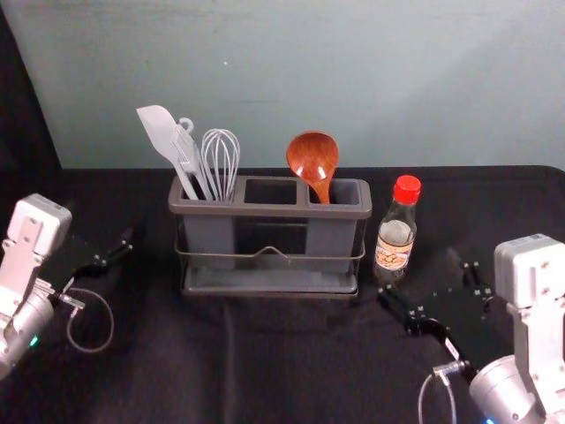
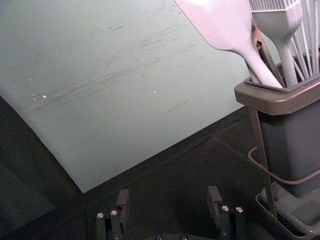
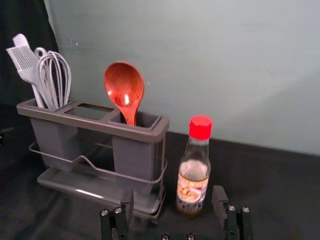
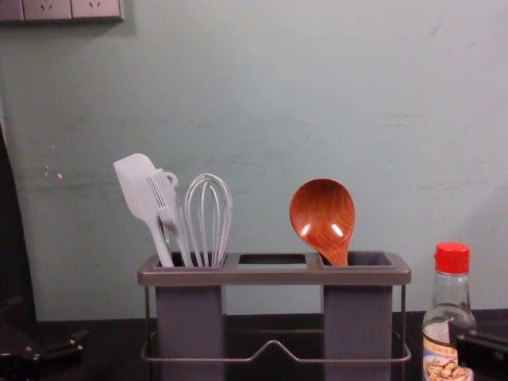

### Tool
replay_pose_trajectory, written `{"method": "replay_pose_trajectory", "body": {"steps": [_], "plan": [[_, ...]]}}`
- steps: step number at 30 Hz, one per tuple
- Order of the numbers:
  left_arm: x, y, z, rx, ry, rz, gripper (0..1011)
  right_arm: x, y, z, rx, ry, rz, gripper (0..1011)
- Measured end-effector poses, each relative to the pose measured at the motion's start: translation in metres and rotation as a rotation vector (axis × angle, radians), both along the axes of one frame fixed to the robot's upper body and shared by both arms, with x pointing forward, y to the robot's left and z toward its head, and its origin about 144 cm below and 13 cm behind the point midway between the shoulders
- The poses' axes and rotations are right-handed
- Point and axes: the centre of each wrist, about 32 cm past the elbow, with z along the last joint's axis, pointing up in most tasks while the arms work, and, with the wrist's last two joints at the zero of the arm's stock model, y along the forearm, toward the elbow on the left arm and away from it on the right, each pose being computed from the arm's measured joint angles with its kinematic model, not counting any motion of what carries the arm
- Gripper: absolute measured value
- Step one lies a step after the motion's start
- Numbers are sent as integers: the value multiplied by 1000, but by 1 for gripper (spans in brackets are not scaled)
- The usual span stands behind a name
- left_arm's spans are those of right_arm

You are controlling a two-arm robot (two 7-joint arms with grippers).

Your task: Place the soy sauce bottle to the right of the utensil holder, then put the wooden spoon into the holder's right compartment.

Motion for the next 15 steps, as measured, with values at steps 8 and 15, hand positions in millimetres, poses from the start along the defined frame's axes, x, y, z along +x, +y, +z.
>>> {"method": "replay_pose_trajectory", "body": {"steps": [8,15], "plan": [[0,0,0,0,0,0,1011,3,-4,-4,67,61,3,1004],[0,0,0,0,0,0,1012,5,-5,-4,90,87,7,1004]]}}
